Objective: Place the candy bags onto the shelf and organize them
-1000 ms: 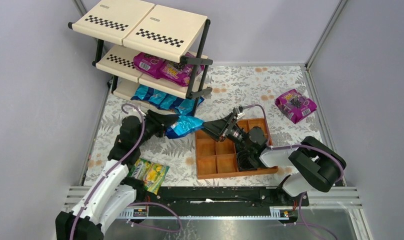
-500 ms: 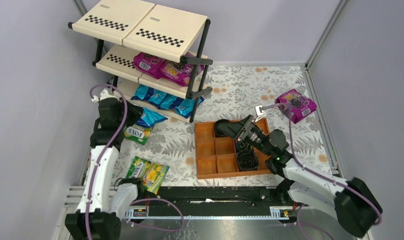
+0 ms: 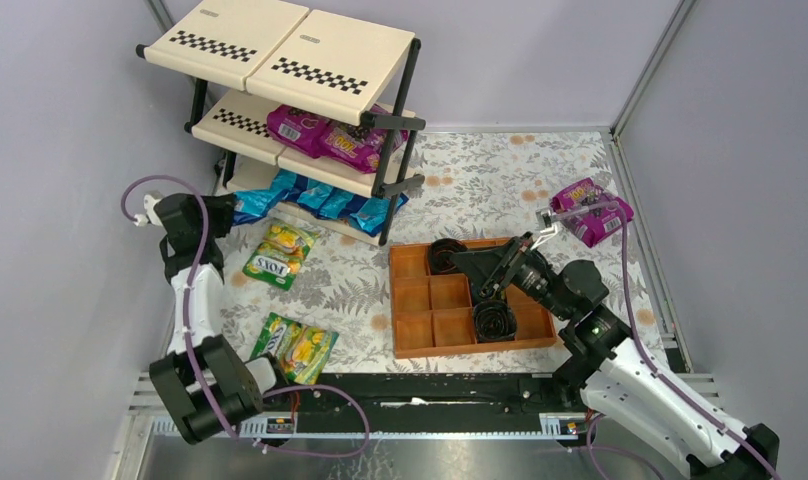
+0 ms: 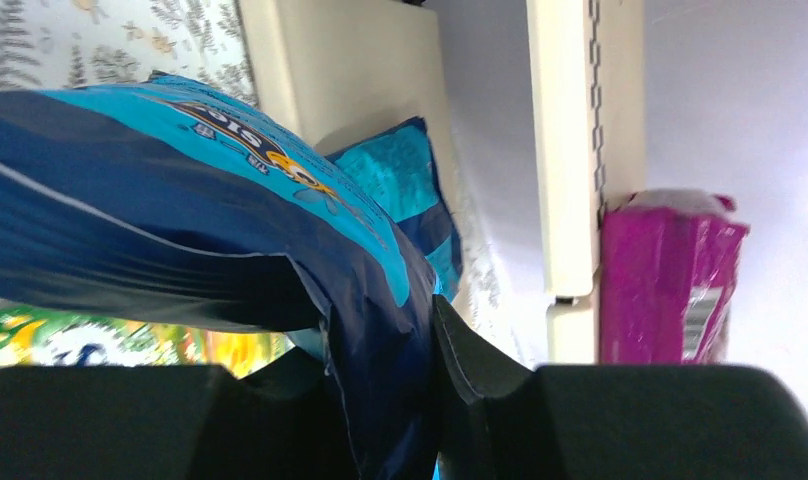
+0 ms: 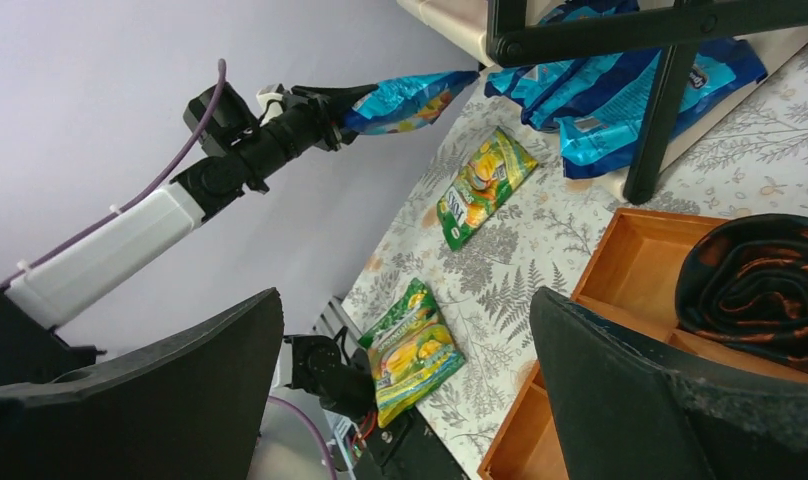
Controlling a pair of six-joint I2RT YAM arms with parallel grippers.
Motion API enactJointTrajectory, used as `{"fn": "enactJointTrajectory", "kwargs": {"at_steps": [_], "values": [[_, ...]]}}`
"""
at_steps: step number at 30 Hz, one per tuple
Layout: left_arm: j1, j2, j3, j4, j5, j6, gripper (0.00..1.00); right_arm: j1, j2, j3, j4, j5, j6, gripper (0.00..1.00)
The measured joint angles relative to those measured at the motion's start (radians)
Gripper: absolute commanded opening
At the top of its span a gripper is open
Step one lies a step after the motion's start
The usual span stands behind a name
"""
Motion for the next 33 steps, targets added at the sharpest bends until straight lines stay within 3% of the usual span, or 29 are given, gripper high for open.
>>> {"fn": "enactJointTrajectory", "kwargs": {"at_steps": [8, 16, 25, 33], "values": [[0.013, 0.191, -0.053, 0.352, 0.071, -0.172, 0.08, -0.001, -0.048, 0.072, -0.125, 0.003, -0.064, 1.00], [0.025, 0.413, -0.062, 0.707, 0.154, -0.254, 0.07, -0.002, -0.175, 0.068, -0.128, 0.024, -0.064, 1.00], [0.033, 0.741, -0.016, 1.107, 0.284, -0.356, 0.08, -0.003, -0.192, 0.055, -0.135, 0.042, -0.064, 1.00], [0.031, 0.887, 0.089, 1.294, 0.357, -0.417, 0.10, -0.003, -0.177, 0.055, -0.133, 0.042, -0.064, 1.00]]}}
